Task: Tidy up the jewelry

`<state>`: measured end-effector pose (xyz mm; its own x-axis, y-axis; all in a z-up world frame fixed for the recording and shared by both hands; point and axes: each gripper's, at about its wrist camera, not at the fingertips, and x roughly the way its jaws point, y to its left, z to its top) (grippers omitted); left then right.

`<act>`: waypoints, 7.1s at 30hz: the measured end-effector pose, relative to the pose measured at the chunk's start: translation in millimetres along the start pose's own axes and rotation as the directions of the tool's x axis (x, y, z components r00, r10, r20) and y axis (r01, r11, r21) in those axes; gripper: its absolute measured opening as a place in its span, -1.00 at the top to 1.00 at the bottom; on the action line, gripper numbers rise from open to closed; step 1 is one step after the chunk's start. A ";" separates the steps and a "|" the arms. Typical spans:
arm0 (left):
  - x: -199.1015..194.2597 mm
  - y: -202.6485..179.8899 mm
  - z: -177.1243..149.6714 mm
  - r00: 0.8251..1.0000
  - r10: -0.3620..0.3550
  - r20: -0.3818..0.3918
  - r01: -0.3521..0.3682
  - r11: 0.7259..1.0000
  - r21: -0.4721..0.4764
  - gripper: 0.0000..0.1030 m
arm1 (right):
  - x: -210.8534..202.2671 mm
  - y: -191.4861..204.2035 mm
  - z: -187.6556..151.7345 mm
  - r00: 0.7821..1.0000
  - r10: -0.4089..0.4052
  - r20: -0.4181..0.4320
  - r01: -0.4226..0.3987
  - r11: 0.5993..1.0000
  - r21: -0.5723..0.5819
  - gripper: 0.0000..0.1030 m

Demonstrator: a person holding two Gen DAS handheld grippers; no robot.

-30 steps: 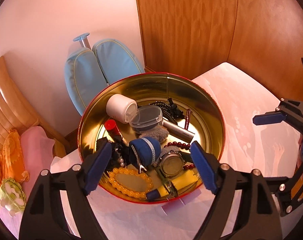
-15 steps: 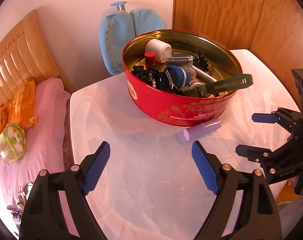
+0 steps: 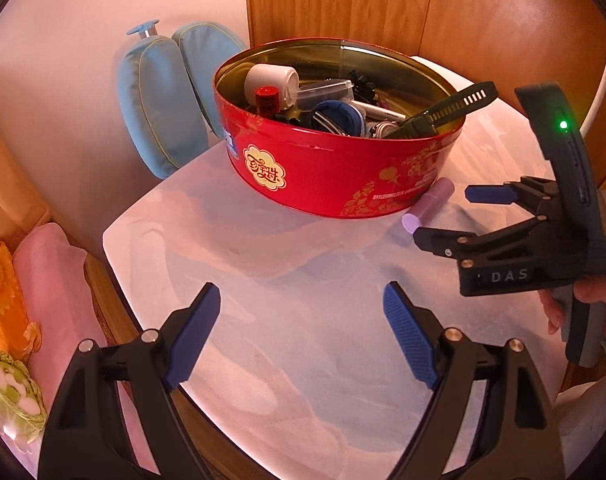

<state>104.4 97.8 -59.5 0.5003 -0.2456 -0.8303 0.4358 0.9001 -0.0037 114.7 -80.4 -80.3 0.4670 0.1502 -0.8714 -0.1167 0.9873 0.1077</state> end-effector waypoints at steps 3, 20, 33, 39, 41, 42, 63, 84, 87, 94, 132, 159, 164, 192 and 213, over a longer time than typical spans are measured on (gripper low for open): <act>4.4 6.3 -2.7 1.000 -0.023 -0.002 0.023 1.000 0.005 -0.59 | 5.3 3.3 1.5 0.999 -0.030 0.016 0.030 0.999 -0.017 -0.88; -1.3 -11.3 -11.6 1.000 -0.024 -0.010 0.024 1.000 0.008 -0.59 | -36.6 5.6 -15.4 0.998 0.055 0.029 -0.053 0.995 -0.080 -0.46; -26.5 -94.0 36.3 0.996 0.058 0.071 -0.043 0.980 -0.194 -0.59 | -131.6 -103.2 -10.9 0.976 0.176 0.128 -0.146 0.965 -0.216 -0.46; -38.3 -119.7 68.2 0.989 0.104 0.106 -0.077 0.970 -0.229 -0.59 | -148.7 -142.8 12.4 0.961 0.214 0.177 -0.164 0.952 -0.258 -0.46; -38.6 -119.6 81.0 0.987 0.127 0.102 -0.101 0.968 -0.229 -0.60 | -147.2 -144.2 24.4 0.956 0.232 0.179 -0.181 0.948 -0.261 -0.46; -37.9 -118.3 87.1 0.985 0.140 0.104 -0.115 0.968 -0.222 -0.66 | -144.6 -143.2 30.8 0.954 0.242 0.178 -0.191 0.946 -0.261 -0.46; 24.4 -27.8 122.9 0.967 0.212 0.138 -0.197 0.973 -0.117 -0.86 | -20.5 -39.4 156.8 0.974 0.226 -0.001 -0.208 0.892 -0.401 -0.46; 9.0 -41.5 114.5 0.959 0.224 0.173 -0.208 0.972 -0.106 -0.86 | -18.9 -40.3 145.1 0.982 0.185 -0.021 -0.177 0.892 -0.416 -0.89; 5.7 -43.7 112.1 0.959 0.220 0.178 -0.202 0.973 -0.114 -0.86 | -25.7 -43.3 143.6 0.984 0.180 -0.009 -0.167 0.894 -0.416 -0.89; -2.0 -55.9 107.4 0.964 0.203 0.172 -0.183 0.975 -0.127 -0.85 | -46.0 -49.0 132.5 0.985 0.171 0.020 -0.146 0.893 -0.426 -0.89; -81.4 -142.9 81.3 0.957 0.231 0.174 -0.212 0.970 -0.122 -0.86 | -165.0 -95.0 47.8 0.968 0.207 0.142 -0.135 0.907 -0.399 -0.89; 1.5 -42.1 122.5 0.986 0.158 0.055 -0.153 0.984 -0.089 -0.86 | -95.2 -42.7 76.9 0.997 -0.075 0.011 0.075 0.955 -0.286 -0.88; -1.7 -38.7 121.3 0.985 0.163 0.055 -0.157 0.982 -0.105 -0.86 | -97.9 -37.5 77.0 0.998 -0.053 0.019 0.056 0.953 -0.297 -0.88; -27.2 -29.2 121.7 0.948 0.273 0.165 -0.241 0.952 -0.188 -0.86 | -123.4 -34.3 70.7 0.995 0.057 0.085 -0.028 0.950 -0.311 -0.88; -16.5 -36.2 116.0 0.977 0.148 0.155 -0.117 0.974 -0.194 -0.86 | -119.2 -34.9 65.9 0.997 0.035 0.066 -0.013 0.954 -0.299 -0.88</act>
<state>167.1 27.5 18.9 0.6691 -0.1622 -0.7253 0.2208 0.9752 -0.0144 120.9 -129.4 51.3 0.5199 0.1873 -0.8335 -0.3792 0.9249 -0.0287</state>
